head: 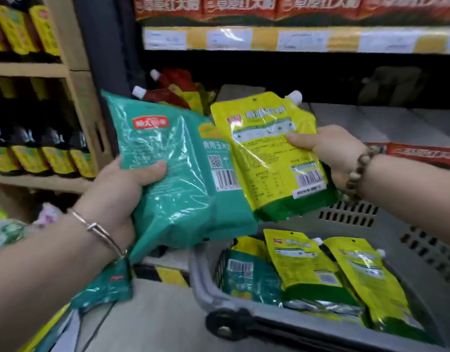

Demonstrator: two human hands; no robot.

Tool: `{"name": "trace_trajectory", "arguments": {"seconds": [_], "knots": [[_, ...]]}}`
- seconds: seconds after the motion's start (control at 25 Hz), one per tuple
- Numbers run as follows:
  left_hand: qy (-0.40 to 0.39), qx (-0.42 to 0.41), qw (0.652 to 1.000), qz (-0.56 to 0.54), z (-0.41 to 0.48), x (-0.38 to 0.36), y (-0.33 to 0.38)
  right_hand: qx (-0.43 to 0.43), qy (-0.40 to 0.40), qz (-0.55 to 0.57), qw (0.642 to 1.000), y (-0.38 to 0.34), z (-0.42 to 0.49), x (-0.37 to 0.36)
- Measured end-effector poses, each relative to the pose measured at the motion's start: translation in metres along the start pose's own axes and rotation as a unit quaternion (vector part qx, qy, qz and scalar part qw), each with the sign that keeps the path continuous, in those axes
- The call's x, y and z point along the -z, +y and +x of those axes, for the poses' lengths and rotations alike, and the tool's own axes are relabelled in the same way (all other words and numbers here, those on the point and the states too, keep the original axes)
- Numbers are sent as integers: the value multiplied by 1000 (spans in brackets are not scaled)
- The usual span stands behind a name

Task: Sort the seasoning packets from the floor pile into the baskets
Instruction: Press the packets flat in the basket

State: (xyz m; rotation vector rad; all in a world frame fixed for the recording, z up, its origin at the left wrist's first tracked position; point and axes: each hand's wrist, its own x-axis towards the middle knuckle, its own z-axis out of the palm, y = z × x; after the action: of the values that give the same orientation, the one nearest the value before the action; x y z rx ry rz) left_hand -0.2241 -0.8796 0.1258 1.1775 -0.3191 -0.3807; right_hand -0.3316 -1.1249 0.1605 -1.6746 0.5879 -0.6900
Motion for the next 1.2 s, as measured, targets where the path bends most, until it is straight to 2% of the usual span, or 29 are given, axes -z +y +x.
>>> {"name": "trace_trajectory", "arguments": {"seconds": [0.2, 0.4, 0.56, 0.68, 0.84, 0.92, 1.0, 1.04, 1.08, 1.16, 1.2], "knots": [[-48, 111, 990, 68, 33, -73, -42, -124, 72, -92, 985, 68, 15, 64], [-90, 159, 968, 174, 53, -119, -98, -233, 63, -205, 949, 137, 13, 101], [-96, 204, 949, 222, 65, -135, -140, -286, 81, -225, 928, 180, 9, 116], [-85, 210, 926, 303, 76, -137, -163, -307, 75, -244, 917, 198, 11, 121], [-66, 220, 869, 439, 83, -122, -188, -330, 50, -243, 911, 214, 13, 121], [-58, 231, 858, 455, 79, -114, -197, -339, 33, -233, 911, 220, 12, 119], [-62, 214, 850, 478, 76, -112, -199, -343, 19, -271, 899, 225, 6, 117], [-77, 189, 834, 512, 76, -112, -198, -323, 21, -296, 899, 226, 4, 117], [-102, 149, 799, 573, 75, -112, -196, -290, 27, -322, 901, 225, 3, 117], [-160, -19, 685, 711, 69, -118, -190, -214, 22, -406, 888, 216, 0, 118], [-200, -120, 639, 733, 63, -124, -189, -168, 15, -464, 870, 211, -2, 117]]}}
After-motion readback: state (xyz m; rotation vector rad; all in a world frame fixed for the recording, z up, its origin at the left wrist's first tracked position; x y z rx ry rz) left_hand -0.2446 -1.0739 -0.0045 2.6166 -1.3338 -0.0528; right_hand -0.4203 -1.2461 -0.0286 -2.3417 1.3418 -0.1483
